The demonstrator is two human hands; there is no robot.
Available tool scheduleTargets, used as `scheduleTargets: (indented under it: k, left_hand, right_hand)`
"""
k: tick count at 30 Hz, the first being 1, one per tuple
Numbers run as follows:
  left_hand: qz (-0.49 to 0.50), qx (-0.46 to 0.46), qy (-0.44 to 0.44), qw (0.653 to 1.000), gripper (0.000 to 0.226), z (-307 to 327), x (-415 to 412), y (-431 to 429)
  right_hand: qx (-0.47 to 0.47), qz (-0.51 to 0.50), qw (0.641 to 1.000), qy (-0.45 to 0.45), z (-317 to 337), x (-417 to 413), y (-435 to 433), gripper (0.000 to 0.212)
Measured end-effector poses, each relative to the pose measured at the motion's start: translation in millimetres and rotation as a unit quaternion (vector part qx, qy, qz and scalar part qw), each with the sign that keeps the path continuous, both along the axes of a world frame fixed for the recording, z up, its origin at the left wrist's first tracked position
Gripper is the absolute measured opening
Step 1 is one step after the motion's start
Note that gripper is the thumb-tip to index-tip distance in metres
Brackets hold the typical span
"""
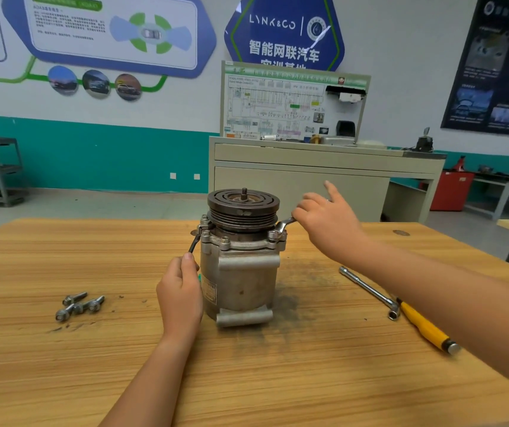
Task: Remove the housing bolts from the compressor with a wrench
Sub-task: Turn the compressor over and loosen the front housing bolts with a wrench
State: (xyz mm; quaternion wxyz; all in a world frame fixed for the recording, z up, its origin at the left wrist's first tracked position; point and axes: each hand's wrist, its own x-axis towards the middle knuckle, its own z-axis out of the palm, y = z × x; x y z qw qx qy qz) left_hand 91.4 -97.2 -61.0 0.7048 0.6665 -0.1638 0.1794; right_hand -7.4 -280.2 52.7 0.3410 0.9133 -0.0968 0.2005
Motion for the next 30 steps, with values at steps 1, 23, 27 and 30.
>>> scheduleTargets:
  k: [1,23,27,30]
  left_hand:
    - [0.001,0.003,-0.004,1.0,0.038,0,1,0]
    - [0.001,0.005,-0.004,1.0,0.037,0,0,0]
    - [0.003,0.012,-0.013,1.0,0.036,0,-1,1]
    - [0.006,0.012,-0.016,1.0,0.036,-1,0,-1]
  right_hand:
    - [0.013,0.003,1.0,-0.015,-3,6,2,0.03]
    - [0.273,-0.027,0.961,-0.047,-6,-83,59,0.037]
    - [0.222,-0.066,0.973,-0.02,-2,-78,67,0.038]
    - [0.165,-0.098,0.981,0.035,4,-73,82,0.037]
